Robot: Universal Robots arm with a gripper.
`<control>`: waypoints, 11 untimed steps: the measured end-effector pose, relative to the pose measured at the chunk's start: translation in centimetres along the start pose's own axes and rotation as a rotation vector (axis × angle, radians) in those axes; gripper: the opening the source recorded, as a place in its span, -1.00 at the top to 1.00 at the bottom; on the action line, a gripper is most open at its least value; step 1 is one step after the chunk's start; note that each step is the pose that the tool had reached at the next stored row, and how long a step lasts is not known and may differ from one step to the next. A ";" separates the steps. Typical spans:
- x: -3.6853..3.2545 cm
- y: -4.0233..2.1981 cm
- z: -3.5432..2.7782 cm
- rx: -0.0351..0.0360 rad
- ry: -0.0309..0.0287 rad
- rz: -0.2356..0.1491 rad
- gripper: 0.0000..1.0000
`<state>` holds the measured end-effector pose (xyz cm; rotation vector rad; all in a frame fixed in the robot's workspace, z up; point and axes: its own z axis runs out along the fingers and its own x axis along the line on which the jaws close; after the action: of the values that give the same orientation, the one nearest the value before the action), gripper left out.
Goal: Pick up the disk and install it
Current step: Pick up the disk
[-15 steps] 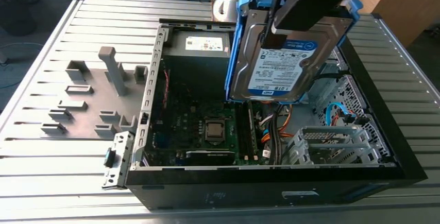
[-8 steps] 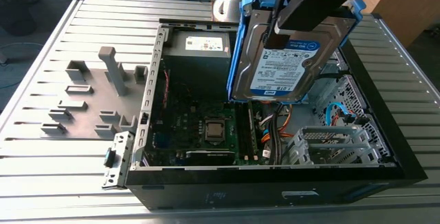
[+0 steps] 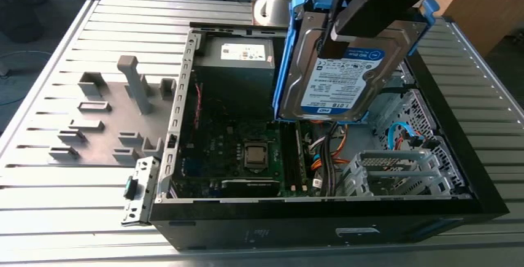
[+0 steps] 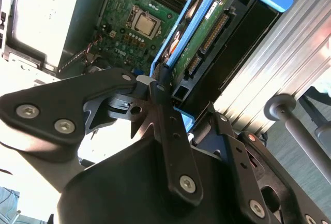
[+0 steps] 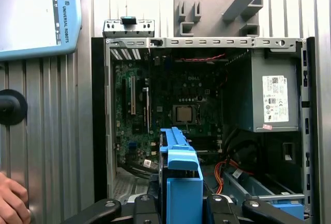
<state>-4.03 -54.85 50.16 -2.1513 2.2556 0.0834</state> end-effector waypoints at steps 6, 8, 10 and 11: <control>-0.01 -0.22 0.00 0.0000 -0.0001 0.000 0.27; -0.02 -0.29 -0.01 -0.0001 0.0000 0.000 0.27; -0.02 -0.36 -0.01 0.0000 -0.0001 0.000 0.27; -0.02 -0.40 -0.01 0.0000 0.0000 0.000 0.27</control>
<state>-3.62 -54.85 50.15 -2.1513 2.2556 0.0835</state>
